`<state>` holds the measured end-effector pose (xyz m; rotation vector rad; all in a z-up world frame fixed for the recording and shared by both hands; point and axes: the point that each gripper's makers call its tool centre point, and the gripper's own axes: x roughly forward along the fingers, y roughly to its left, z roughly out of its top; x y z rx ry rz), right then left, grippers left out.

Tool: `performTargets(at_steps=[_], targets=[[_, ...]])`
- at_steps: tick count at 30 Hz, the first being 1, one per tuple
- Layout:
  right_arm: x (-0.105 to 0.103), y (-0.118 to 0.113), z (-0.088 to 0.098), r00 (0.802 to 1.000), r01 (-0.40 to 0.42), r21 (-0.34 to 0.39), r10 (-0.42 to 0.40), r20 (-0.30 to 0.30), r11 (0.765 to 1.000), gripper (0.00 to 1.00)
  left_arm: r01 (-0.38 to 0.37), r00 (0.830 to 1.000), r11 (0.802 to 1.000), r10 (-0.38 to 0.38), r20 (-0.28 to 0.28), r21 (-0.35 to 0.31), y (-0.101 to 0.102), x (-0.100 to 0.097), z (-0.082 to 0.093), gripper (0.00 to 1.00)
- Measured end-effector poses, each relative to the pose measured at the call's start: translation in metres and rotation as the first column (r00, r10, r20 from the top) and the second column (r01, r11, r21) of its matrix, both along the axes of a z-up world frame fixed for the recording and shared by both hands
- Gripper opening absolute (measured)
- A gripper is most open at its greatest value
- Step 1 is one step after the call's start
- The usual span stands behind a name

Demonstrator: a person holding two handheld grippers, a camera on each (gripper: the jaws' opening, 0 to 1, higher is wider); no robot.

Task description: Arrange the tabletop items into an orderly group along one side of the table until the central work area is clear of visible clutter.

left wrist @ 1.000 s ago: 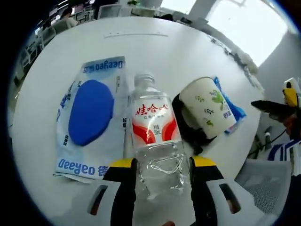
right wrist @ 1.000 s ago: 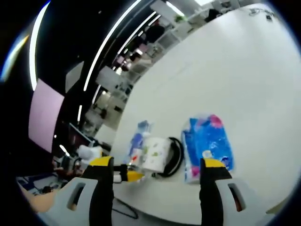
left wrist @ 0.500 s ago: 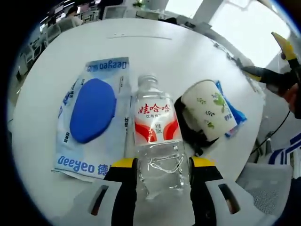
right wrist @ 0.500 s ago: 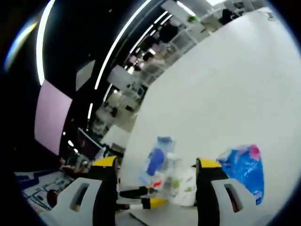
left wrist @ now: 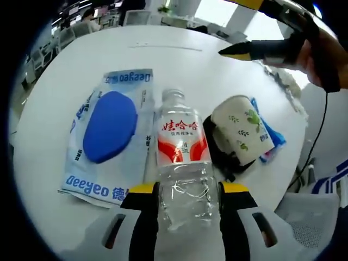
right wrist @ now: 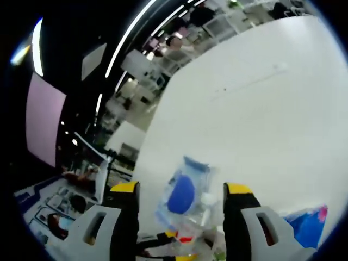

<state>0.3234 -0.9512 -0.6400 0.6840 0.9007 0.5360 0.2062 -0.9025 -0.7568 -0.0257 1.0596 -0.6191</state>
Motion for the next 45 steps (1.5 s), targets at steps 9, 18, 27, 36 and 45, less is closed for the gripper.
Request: performTargets(at_steps=[9,18,27,36,45], targets=[[0.001,0.010,-0.048,0.990,-0.051,-0.119,0.035,-0.135,0.992,0.59,-0.015,1.000,1.000,0.015,0.016,-0.013,0.000,0.001,0.000,0.41],[0.000,0.017,-0.068,0.980,-0.035,-0.153,0.003,-0.201,0.988,0.55,-0.023,0.999,1.000,0.023,0.030,-0.016,0.000,0.002,0.000,0.41],[-0.009,0.026,-0.092,0.965,-0.069,-0.180,0.020,-0.260,0.981,0.52,-0.032,0.999,0.999,0.032,0.043,-0.019,0.000,0.002,0.000,0.41],[-0.019,0.031,-0.110,0.949,-0.041,-0.175,-0.016,-0.314,0.984,0.39,-0.036,0.997,0.999,0.037,0.074,-0.022,-0.001,0.002,0.000,0.41],[-0.017,0.025,-0.115,0.943,0.024,-0.201,-0.089,-0.322,0.979,0.24,-0.040,0.996,0.999,0.042,0.075,-0.028,-0.001,0.002,0.000,0.41]])
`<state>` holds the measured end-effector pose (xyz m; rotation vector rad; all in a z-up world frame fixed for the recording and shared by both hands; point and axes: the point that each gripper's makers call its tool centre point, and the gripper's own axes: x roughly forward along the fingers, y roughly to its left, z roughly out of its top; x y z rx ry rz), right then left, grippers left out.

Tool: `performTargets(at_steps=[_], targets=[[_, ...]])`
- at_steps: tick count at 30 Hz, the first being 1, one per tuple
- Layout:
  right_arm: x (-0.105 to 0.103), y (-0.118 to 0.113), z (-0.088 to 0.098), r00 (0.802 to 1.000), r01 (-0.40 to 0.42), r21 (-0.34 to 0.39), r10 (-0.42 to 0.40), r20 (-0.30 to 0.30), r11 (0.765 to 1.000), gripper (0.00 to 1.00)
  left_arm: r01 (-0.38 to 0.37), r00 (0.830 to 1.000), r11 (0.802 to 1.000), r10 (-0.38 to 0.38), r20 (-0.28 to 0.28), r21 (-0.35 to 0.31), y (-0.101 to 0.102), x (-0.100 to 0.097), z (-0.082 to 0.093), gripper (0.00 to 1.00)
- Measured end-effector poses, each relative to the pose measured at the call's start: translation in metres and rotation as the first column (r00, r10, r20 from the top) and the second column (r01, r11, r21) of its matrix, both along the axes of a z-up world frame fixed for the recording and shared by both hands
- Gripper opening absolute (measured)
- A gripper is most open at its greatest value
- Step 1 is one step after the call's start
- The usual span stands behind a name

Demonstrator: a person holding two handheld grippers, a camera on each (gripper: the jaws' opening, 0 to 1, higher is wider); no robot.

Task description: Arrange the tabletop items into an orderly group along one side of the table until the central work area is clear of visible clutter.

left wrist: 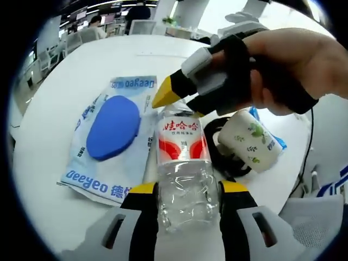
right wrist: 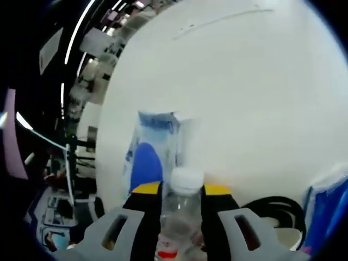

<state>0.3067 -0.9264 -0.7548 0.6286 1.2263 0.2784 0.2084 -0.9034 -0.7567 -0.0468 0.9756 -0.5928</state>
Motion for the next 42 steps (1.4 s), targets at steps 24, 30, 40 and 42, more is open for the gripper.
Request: performTargets(at_steps=[24,30,40,42], targets=[[-0.017,0.003,0.070,0.950,-0.016,0.091,-0.014,0.311,0.996,0.17,0.075,0.992,0.996,-0.079,0.099,0.044,-0.003,-0.008,0.010,0.39],[-0.026,0.014,0.097,0.879,-0.130,0.084,0.075,0.471,0.988,0.17,0.081,0.985,0.995,-0.089,0.145,0.063,0.002,-0.011,0.014,0.38],[-0.039,0.030,0.147,0.700,-0.266,0.031,0.171,0.693,0.963,0.16,0.059,0.957,0.995,-0.078,0.280,0.078,0.008,-0.003,0.037,0.38],[-0.040,0.028,0.156,0.682,-0.268,0.028,0.169,0.711,0.963,0.16,0.058,0.945,0.995,-0.082,0.316,0.086,0.008,0.002,0.045,0.38]])
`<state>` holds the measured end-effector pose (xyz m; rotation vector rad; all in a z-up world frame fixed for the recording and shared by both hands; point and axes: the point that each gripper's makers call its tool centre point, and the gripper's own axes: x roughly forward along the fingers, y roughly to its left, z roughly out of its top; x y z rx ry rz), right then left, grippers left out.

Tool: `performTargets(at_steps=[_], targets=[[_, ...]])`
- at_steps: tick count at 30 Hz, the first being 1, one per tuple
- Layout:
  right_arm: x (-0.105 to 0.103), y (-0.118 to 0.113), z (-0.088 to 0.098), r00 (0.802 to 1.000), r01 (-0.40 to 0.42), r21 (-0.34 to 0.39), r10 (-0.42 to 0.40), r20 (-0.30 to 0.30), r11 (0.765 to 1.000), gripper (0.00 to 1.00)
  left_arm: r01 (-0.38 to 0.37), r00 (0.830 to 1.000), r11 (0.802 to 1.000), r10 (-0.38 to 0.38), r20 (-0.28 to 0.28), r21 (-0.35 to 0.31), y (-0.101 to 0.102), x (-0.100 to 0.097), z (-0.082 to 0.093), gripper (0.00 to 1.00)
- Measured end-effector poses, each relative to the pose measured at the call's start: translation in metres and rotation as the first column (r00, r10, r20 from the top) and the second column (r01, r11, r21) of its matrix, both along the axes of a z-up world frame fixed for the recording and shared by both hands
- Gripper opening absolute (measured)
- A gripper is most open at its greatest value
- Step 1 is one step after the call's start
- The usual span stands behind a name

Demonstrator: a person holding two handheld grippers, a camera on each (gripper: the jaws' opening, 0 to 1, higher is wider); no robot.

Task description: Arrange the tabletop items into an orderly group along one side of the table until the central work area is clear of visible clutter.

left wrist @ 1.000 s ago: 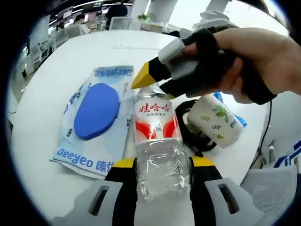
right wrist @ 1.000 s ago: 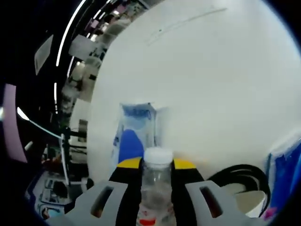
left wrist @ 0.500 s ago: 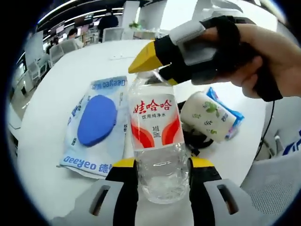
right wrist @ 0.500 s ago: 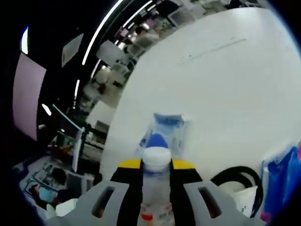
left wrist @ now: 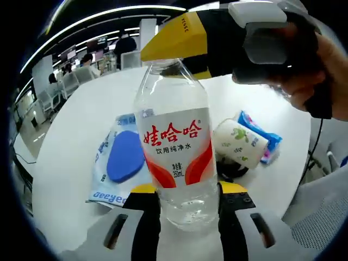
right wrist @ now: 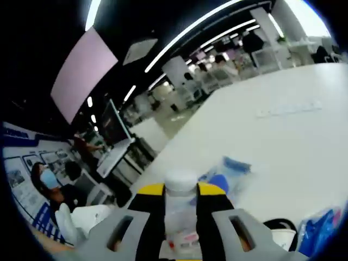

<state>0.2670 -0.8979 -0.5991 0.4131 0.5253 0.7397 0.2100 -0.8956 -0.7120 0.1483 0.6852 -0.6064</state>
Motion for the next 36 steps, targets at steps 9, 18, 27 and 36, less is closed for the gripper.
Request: performTargets(at_steps=[9,18,27,36], targets=[[0.003,-0.009,0.036,0.990,-0.022,0.011,0.020,0.141,1.000,0.17,0.025,0.990,1.000,-0.026,0.138,0.012,-0.010,0.021,0.030,0.39],[0.017,-0.018,0.055,0.971,-0.070,0.003,0.068,0.228,0.998,0.17,0.044,0.977,0.999,-0.046,0.209,0.018,-0.021,0.045,0.044,0.39],[0.044,-0.023,0.057,0.952,-0.103,-0.038,0.110,0.287,0.994,0.17,0.040,0.971,0.999,-0.041,0.235,0.008,-0.034,0.081,0.043,0.40],[0.074,-0.036,0.055,0.929,-0.115,-0.065,0.130,0.345,0.991,0.17,0.046,0.965,0.999,-0.044,0.259,-0.002,-0.050,0.120,0.038,0.40]])
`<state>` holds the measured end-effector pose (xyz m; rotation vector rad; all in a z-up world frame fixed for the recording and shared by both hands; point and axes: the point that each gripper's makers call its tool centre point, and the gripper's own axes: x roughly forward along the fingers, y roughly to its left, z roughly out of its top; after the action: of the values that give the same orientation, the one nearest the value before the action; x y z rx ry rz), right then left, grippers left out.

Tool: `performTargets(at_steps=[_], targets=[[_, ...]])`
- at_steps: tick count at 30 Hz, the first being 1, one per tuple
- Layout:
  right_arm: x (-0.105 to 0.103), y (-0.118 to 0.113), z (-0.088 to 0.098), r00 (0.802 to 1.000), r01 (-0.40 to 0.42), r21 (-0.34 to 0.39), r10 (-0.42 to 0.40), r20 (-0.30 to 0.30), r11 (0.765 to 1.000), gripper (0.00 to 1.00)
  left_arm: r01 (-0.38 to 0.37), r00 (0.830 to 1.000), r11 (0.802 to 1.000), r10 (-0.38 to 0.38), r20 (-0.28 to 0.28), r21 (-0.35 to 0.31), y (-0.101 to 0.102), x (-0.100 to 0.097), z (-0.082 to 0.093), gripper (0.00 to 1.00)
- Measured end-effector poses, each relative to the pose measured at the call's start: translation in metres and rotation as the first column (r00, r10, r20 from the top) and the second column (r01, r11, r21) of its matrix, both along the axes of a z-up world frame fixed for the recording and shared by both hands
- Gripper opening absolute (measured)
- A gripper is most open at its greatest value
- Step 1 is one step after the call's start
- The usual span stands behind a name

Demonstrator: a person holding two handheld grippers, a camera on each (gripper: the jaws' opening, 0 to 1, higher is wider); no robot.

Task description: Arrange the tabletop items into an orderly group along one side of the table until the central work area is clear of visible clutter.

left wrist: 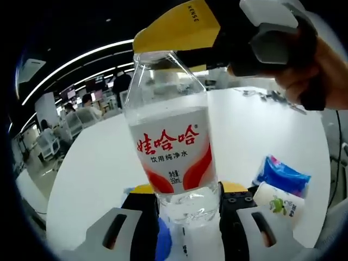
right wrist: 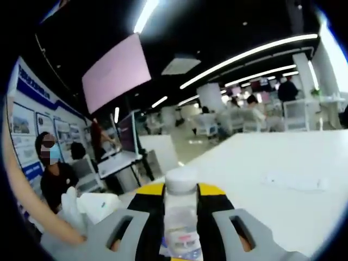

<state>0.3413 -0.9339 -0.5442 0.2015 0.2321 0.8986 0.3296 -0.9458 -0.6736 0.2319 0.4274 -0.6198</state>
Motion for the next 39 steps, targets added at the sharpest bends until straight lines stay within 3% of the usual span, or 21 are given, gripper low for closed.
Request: performTargets(at_steps=[6,14,22,34,39], targets=[[0.026,-0.010,-0.008,0.999,-0.005,-0.011,0.005,0.049,1.000,0.17,-0.005,1.000,1.000,0.005,0.011,-0.014,-0.011,0.026,-0.008,0.40],[0.062,-0.026,-0.017,0.997,0.018,-0.007,-0.017,0.071,1.000,0.17,0.002,1.000,1.000,-0.002,0.017,0.000,-0.028,0.065,-0.017,0.40],[0.090,-0.029,-0.023,0.993,0.020,-0.012,-0.018,0.113,1.000,0.17,-0.004,0.999,1.000,0.003,0.032,0.023,-0.030,0.100,-0.027,0.40],[0.119,0.009,-0.048,0.992,-0.055,0.005,0.054,0.111,0.998,0.17,-0.108,0.994,0.992,0.109,0.001,0.068,0.010,0.125,-0.051,0.40],[0.124,0.020,-0.053,0.993,-0.077,0.039,0.074,0.094,0.996,0.17,-0.128,0.992,0.984,0.126,0.025,0.123,0.029,0.132,-0.056,0.40]])
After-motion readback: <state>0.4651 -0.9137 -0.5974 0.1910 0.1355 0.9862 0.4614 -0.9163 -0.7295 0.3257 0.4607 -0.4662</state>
